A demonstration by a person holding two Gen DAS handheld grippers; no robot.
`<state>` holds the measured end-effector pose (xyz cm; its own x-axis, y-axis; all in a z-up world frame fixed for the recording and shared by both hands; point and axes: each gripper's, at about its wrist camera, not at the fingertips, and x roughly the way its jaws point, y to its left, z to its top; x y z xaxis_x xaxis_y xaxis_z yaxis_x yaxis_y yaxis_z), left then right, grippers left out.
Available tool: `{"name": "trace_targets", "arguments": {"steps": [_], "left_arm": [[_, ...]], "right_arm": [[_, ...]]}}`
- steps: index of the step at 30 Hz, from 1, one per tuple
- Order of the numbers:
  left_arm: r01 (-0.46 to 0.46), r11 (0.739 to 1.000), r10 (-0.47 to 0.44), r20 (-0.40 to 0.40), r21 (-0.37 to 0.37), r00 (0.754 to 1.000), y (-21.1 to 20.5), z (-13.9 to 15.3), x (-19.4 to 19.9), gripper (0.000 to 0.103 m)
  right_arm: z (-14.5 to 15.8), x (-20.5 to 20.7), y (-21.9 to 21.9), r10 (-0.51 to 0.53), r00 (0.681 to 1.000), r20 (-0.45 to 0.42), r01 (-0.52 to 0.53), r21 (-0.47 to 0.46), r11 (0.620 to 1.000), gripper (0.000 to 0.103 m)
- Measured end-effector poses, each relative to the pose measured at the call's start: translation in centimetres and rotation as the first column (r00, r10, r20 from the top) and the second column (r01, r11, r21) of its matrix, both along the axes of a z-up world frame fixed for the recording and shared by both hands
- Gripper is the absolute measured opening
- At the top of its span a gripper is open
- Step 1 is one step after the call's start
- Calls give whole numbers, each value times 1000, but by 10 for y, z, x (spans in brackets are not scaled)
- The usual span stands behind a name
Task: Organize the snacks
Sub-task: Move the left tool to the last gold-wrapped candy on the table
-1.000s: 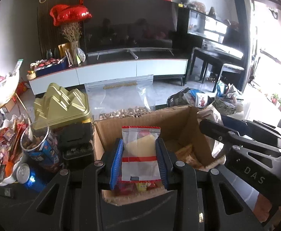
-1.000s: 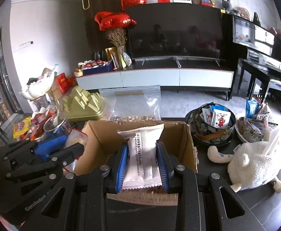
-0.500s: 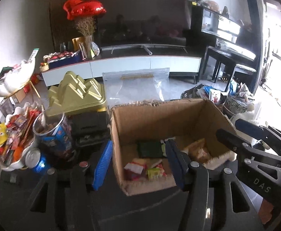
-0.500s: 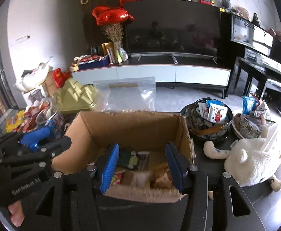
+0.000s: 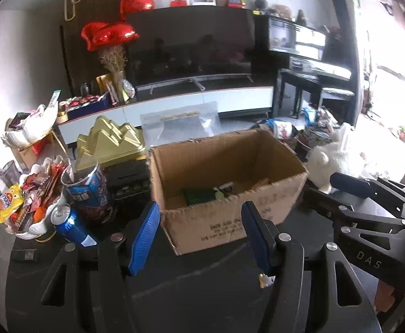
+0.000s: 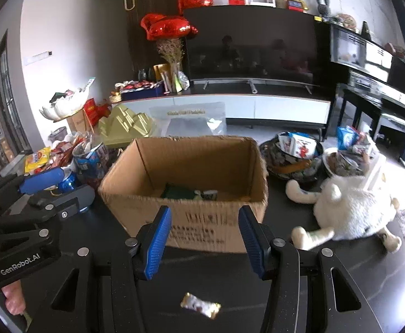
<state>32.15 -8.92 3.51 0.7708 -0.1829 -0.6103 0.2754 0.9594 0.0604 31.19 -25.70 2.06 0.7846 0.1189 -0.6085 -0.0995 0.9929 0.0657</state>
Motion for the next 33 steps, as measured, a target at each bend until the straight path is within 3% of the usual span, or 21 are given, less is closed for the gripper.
{"name": "trace_targets", "arguments": {"steps": [10, 16, 25, 33], "left_arm": [[139, 990, -138, -23, 12, 990, -21, -23, -31, 60], [214, 977, -213, -80, 12, 974, -32, -46, -39, 61], [349, 937, -343, -192, -3, 920, -45, -91, -38, 61], [435, 897, -408, -242, 72, 880, -62, -123, -32, 64]], "right_arm": [[-15, -51, -19, -100, 995, -22, 101, 48, 994, 52], [-34, -71, -23, -155, 987, -40, 156, 33, 987, 52], [-72, -84, -30, -219, 971, -94, 225, 53, 973, 52], [-110, -85, -33, -259, 953, -156, 274, 84, 958, 52]]}}
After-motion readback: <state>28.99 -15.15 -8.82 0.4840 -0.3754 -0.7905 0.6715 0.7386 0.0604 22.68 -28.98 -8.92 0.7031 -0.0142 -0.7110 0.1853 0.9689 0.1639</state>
